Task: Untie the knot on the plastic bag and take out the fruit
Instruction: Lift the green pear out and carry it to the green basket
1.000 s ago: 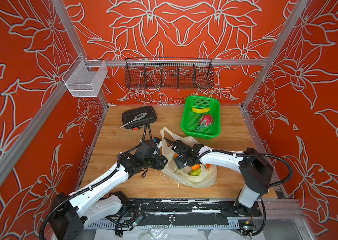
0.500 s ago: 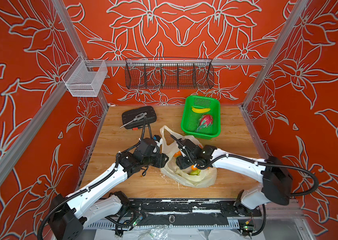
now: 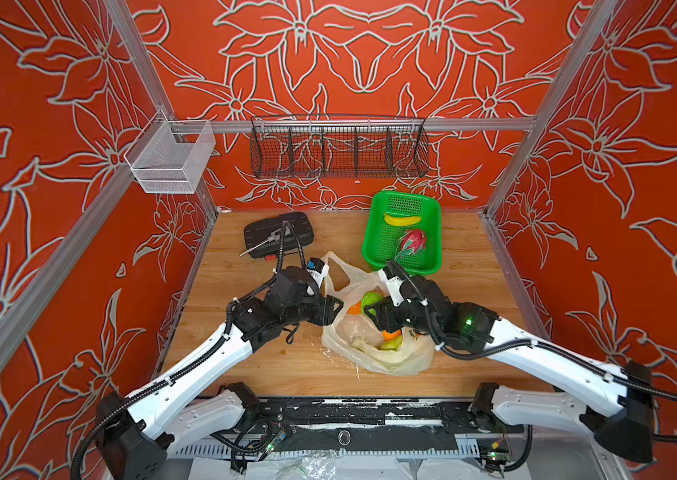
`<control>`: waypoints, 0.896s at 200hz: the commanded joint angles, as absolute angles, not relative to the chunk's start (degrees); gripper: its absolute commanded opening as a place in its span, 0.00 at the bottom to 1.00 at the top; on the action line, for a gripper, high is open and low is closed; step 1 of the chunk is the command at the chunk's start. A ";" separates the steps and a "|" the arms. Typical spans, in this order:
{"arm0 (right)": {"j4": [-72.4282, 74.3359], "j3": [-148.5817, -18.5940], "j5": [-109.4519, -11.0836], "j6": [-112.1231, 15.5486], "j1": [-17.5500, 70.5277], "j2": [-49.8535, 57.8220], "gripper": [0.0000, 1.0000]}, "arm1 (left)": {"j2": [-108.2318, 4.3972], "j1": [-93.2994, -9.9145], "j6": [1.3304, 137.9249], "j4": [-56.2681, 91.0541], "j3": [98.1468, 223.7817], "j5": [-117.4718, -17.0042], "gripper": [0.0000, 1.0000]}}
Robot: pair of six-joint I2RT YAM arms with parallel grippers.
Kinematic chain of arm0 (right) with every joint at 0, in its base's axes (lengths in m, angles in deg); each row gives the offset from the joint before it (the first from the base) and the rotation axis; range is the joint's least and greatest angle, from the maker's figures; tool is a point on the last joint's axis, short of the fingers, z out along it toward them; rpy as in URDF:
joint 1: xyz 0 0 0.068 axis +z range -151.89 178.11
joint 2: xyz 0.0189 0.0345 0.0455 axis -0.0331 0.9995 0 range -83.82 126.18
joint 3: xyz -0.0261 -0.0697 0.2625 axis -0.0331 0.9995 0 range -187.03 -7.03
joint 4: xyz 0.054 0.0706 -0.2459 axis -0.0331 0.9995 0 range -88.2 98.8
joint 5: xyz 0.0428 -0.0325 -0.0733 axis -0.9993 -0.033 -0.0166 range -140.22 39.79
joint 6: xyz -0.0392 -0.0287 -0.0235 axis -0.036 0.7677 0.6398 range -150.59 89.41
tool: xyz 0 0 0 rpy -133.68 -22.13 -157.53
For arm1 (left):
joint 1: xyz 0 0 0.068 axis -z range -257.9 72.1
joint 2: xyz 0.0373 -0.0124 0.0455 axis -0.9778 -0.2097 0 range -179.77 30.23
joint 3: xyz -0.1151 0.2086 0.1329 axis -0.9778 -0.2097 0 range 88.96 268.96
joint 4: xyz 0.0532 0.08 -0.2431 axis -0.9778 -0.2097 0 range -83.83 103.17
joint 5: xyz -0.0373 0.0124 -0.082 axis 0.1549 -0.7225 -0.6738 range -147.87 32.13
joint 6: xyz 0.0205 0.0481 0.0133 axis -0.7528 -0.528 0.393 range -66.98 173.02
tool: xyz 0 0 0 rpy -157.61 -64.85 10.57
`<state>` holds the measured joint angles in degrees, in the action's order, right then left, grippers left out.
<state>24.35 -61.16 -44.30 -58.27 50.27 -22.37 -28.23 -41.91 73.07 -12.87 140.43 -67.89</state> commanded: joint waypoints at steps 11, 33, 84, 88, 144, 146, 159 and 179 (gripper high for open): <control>20.11 -61.55 -36.68 -59.02 44.45 -23.83 0.45 | -27.12 -42.20 71.92 -9.27 141.47 -70.66 0.64; 17.64 -62.84 -38.53 -59.70 37.51 -21.99 0.45 | -27.34 -42.17 71.67 -9.06 142.00 -70.72 0.71; 17.91 -71.55 -47.48 -57.09 24.13 -8.65 0.44 | -27.31 -42.20 71.01 -9.06 142.77 -71.37 0.90; 18.17 -72.39 -48.39 -56.92 23.35 -7.43 0.44 | -27.27 -42.21 70.95 -9.06 142.76 -71.40 0.92; 19.58 -87.75 -54.78 -55.10 17.39 14.03 0.44 | -27.64 -42.20 70.56 -9.41 143.51 -71.43 0.98; 19.76 -88.41 -54.85 -55.11 17.28 14.91 0.44 | -27.70 -42.19 70.65 -9.41 143.53 -71.45 0.98; 20.94 -92.55 -54.89 -54.42 17.00 20.06 0.43 | -27.93 -42.17 70.77 -9.59 143.97 -71.40 0.98; 23.70 -99.21 -54.26 -53.45 16.91 27.56 0.43 | -28.26 -42.21 70.85 -10.24 144.47 -70.97 0.98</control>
<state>19.98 -92.40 -53.15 -55.17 17.13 20.69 -28.08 -41.93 71.09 -10.05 142.66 -70.77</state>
